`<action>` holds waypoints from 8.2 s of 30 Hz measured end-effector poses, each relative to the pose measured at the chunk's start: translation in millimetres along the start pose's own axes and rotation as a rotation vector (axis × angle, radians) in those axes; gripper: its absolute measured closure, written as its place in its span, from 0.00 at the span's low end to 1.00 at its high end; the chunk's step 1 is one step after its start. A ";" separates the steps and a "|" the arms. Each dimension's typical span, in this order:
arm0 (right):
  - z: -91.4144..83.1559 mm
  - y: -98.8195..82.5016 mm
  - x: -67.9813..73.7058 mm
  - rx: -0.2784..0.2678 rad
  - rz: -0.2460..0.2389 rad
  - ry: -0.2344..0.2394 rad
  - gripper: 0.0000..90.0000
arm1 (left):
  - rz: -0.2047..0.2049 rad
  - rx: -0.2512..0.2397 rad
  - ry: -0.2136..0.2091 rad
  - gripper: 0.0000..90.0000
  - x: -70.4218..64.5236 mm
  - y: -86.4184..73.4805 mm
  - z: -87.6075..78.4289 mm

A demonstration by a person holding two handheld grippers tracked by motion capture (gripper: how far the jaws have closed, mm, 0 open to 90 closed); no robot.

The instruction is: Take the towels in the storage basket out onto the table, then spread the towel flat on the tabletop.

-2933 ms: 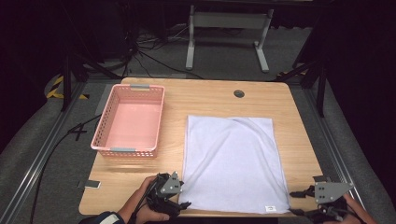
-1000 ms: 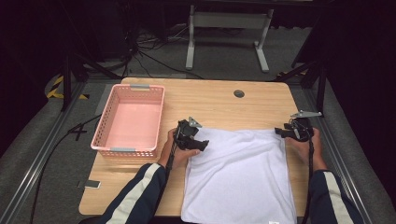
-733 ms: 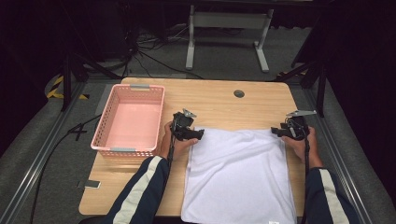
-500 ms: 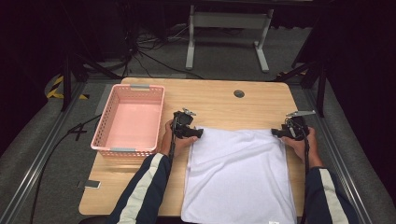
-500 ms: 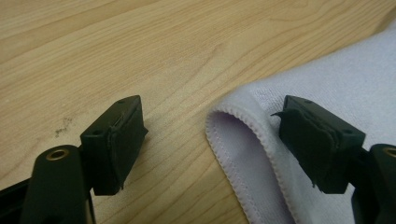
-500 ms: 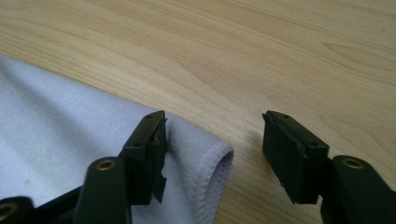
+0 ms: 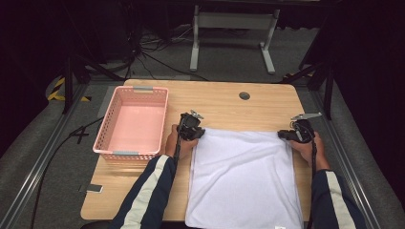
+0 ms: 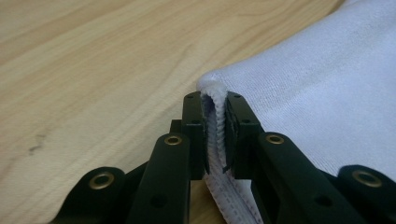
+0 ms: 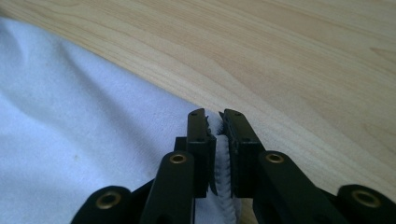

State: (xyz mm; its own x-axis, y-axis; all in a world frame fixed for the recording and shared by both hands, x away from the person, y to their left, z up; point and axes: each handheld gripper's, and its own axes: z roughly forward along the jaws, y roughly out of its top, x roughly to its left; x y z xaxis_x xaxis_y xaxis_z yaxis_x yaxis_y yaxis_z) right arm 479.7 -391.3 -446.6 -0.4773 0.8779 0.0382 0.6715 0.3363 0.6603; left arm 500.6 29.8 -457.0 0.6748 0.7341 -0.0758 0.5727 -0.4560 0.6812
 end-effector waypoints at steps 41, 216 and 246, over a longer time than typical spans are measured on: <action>-154.2 -115.0 72.6 -0.275 -0.403 0.475 0.90 | 0.466 -0.061 -0.152 0.97 -94.2 -118.0 -147.8; 14.3 137.5 288.9 -0.174 -0.606 0.526 0.87 | 0.398 -0.157 0.034 0.78 -90.4 -113.0 -171.0; -67.3 12.9 107.2 -0.225 -0.346 0.382 0.70 | 0.602 -0.180 -0.247 0.59 -203.2 -36.1 -71.9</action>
State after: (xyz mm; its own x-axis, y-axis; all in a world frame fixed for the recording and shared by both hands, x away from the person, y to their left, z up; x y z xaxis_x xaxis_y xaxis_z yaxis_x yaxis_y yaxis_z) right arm 399.1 -315.8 -383.5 -0.8476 0.5297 0.0325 0.3222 0.4650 0.8246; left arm 309.4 -66.8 -413.8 0.9507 0.2323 0.2054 -0.0085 -0.6427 0.7661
